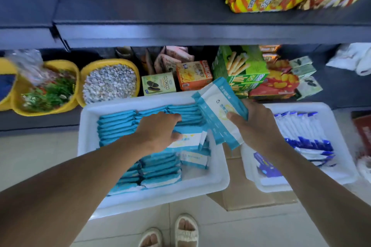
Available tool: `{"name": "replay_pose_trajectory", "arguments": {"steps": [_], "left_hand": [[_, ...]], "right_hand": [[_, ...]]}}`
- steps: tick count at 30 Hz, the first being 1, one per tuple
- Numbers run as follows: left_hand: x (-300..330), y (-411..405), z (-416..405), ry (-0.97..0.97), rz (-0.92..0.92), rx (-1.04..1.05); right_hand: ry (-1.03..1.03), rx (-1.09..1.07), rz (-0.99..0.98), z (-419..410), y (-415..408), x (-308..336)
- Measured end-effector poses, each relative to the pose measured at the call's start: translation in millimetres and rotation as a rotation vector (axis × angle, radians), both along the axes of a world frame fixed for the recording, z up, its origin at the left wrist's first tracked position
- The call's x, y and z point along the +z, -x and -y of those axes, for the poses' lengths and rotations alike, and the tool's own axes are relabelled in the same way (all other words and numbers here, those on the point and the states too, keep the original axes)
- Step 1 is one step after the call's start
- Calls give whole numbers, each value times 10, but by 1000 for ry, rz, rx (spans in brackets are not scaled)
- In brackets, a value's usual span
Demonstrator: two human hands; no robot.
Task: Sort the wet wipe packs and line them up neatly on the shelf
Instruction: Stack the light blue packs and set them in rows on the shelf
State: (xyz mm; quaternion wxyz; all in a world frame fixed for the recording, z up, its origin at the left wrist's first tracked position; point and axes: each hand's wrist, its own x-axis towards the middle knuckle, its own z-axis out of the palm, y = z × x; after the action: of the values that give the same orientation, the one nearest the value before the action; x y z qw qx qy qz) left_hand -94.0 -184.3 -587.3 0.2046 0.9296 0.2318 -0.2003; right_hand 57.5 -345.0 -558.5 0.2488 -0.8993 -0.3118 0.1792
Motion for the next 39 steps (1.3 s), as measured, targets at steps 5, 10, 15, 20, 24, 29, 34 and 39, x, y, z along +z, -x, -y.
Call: {"name": "replay_pose_trajectory", "arguments": {"steps": [5,10,15,20,24,29,34,39], "left_hand": [[1081,299,-298,-65,47,36],[2287,606,-618,-171,179,71],[3491,865,-848,-271,340,87],[4502,1034,-1023,-356,447,104],[5161,1046,-1181,-425,502,103],[5695,960,-1435,-472,542,125],[6052,751,-1785,-517,584,189],[6255,547,-2113,-503,602,238]], "right_hand": [[-113,80,86,-195,162,1073],[-130,197,224,-375,332,2301],[-240,183,307,-551,539,3406],[-318,173,408,-733,665,4309],[-362,165,476,-896,609,4858],[-371,168,544,-1182,335,5308],[-384,212,600,-1684,-99,5634],[-322,267,635,-2270,-524,5838]]}}
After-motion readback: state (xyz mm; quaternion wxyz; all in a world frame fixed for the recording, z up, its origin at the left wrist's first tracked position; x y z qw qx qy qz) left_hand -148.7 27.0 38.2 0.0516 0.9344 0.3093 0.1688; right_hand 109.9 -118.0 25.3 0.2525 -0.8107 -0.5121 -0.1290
